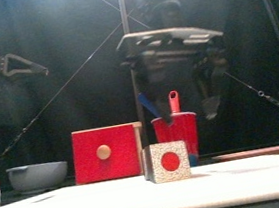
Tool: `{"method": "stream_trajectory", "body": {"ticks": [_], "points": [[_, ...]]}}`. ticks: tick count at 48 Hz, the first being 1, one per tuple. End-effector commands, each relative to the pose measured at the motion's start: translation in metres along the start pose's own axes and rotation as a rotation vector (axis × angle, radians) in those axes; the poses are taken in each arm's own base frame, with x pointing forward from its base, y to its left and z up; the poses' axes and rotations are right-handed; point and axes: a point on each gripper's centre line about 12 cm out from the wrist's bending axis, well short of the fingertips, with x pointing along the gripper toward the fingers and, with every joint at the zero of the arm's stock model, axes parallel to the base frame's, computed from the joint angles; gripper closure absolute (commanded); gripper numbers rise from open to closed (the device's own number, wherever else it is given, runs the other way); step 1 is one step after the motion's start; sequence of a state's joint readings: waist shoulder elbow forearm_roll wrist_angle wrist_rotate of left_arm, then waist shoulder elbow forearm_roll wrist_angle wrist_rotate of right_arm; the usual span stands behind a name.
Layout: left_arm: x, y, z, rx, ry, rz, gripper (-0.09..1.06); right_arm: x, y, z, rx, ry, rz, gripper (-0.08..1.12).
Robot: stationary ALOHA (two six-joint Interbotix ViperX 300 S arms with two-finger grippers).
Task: Place sushi on board then cut the sushi with the knife then place the pieces on the plate
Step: Pick knife at handle with right hand
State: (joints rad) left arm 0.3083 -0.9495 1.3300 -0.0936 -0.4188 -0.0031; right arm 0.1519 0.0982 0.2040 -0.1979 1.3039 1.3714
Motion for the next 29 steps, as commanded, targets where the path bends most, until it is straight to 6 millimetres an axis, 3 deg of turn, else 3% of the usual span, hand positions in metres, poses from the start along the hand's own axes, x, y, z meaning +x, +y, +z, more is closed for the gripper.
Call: {"method": "stream_trajectory", "body": {"ticks": [1, 9, 14, 29], "points": [[0.004, 0.000, 0.014, -0.003, -0.040, 0.008, 0.86, -0.027, -0.041, 0.001, -0.031, -0.040, 0.043, 0.06], [0.004, 0.007, 0.014, -0.004, -0.042, 0.041, 0.86, -0.021, -0.096, 0.018, -0.140, -0.071, 0.050, 0.06], [0.004, 0.007, 0.014, -0.026, -0.041, 0.046, 0.86, -0.021, -0.123, 0.040, -0.203, -0.088, 0.138, 0.06], [0.005, 0.011, 0.019, -0.120, -0.059, 0.080, 0.86, -0.016, -0.172, 0.096, -0.376, -0.274, 0.275, 0.06]]}}
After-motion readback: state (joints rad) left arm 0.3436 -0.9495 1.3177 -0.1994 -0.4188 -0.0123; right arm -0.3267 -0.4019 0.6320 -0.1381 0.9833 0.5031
